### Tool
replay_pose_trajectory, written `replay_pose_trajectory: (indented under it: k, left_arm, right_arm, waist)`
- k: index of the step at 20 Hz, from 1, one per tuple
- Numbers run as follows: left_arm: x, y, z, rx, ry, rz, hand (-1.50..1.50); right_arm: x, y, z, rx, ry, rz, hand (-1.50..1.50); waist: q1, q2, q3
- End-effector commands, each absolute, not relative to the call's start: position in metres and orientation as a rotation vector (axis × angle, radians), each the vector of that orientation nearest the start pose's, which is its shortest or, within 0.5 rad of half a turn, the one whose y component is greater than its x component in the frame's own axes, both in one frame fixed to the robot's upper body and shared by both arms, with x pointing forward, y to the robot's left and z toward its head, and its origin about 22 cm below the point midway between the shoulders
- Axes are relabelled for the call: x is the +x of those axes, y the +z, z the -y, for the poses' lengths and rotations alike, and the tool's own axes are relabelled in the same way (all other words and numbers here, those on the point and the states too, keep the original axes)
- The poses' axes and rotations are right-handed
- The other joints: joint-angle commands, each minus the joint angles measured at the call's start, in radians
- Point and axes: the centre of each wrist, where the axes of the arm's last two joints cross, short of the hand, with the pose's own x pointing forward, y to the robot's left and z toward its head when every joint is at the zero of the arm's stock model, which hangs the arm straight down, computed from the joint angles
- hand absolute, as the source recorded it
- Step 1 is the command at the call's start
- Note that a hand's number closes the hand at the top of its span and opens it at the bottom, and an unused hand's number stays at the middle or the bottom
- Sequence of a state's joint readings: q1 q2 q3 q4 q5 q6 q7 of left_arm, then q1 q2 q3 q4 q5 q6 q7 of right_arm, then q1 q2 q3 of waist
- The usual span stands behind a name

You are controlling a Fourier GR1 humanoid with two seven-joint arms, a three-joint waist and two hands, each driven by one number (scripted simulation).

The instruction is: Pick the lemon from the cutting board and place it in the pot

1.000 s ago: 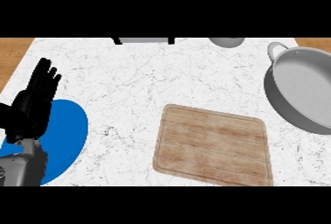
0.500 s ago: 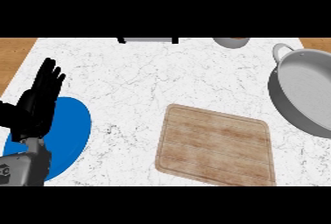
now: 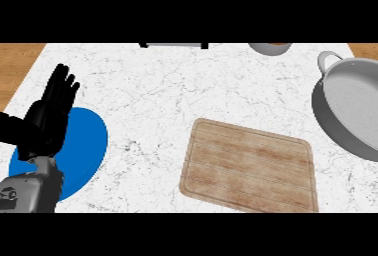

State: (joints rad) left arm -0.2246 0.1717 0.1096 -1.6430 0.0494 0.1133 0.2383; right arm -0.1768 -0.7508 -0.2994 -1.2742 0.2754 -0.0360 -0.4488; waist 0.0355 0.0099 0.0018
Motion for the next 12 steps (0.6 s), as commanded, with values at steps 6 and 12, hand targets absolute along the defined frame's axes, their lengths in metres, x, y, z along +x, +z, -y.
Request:
replay_pose_trajectory:
  k: [6,12]
  left_arm:
    - [0.291,0.078,-0.249,0.171,0.032,1.642,0.00]
    - [0.291,0.085,-0.277,0.175,0.032,1.627,0.00]
  right_arm:
    - [0.331,0.079,0.463,-1.098,0.780,1.695,1.50]
    - [0.344,0.054,0.460,-0.887,0.703,1.528,-1.50]
  waist:
    - [0.010,0.005,0.001]
    - [0.015,0.006,0.001]
